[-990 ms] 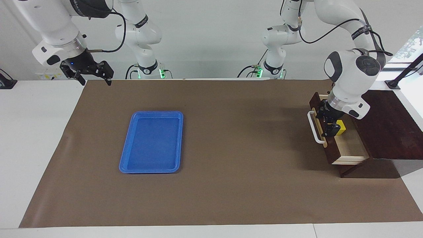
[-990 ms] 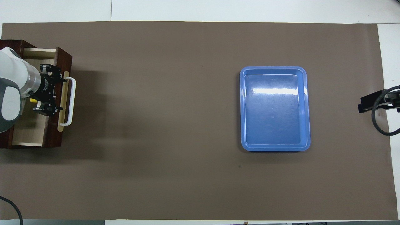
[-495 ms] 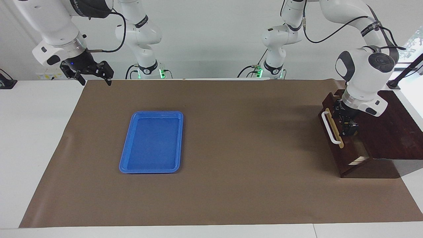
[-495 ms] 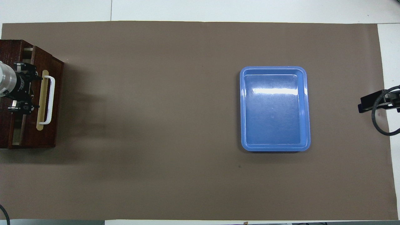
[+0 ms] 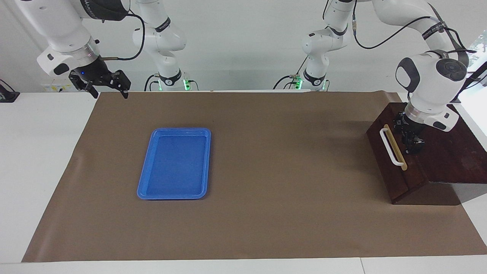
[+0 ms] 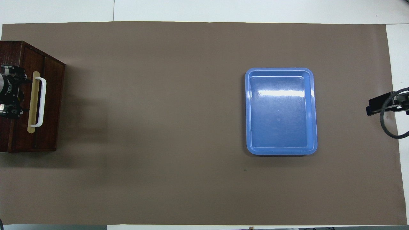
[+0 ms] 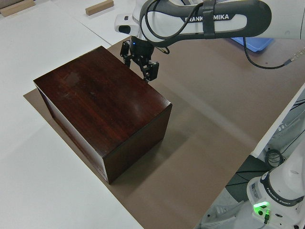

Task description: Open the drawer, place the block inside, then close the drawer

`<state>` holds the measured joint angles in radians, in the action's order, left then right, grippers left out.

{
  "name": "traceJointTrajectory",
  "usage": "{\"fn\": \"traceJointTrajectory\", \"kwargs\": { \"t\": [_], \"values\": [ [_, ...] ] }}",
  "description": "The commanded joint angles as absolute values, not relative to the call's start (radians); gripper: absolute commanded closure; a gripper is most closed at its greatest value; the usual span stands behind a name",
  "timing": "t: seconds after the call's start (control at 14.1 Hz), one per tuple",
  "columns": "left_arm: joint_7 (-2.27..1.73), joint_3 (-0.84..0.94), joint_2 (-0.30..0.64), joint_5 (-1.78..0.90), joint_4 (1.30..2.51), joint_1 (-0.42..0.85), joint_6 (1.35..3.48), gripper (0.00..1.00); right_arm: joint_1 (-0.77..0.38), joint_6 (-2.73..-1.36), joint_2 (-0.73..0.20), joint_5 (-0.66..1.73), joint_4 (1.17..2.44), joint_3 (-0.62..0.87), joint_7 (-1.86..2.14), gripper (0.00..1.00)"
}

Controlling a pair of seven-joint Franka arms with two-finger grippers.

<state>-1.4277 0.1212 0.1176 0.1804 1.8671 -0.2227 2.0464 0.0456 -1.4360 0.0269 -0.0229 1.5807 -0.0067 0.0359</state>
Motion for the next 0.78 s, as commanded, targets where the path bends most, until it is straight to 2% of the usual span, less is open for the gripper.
{"fn": "traceJointTrajectory", "kwargs": {
  "t": [0.0, 0.21, 0.71],
  "values": [
    [-1.376, 0.120, 0.118, 0.213, 1.861, -0.265, 2.049, 0.00, 0.055, -1.447, 0.035, -0.032, 1.585, 0.002, 0.055, 0.00],
    [-1.378, 0.126, 0.117, 0.206, 1.842, -0.241, 2.036, 0.00, 0.055, -1.447, 0.034, -0.032, 1.585, 0.002, 0.055, 0.00],
    [-1.212, 0.135, 0.097, 0.100, 1.697, -0.127, 1.861, 0.00, 0.055, -1.447, 0.034, -0.032, 1.585, 0.002, 0.055, 0.00]
  ]
}}
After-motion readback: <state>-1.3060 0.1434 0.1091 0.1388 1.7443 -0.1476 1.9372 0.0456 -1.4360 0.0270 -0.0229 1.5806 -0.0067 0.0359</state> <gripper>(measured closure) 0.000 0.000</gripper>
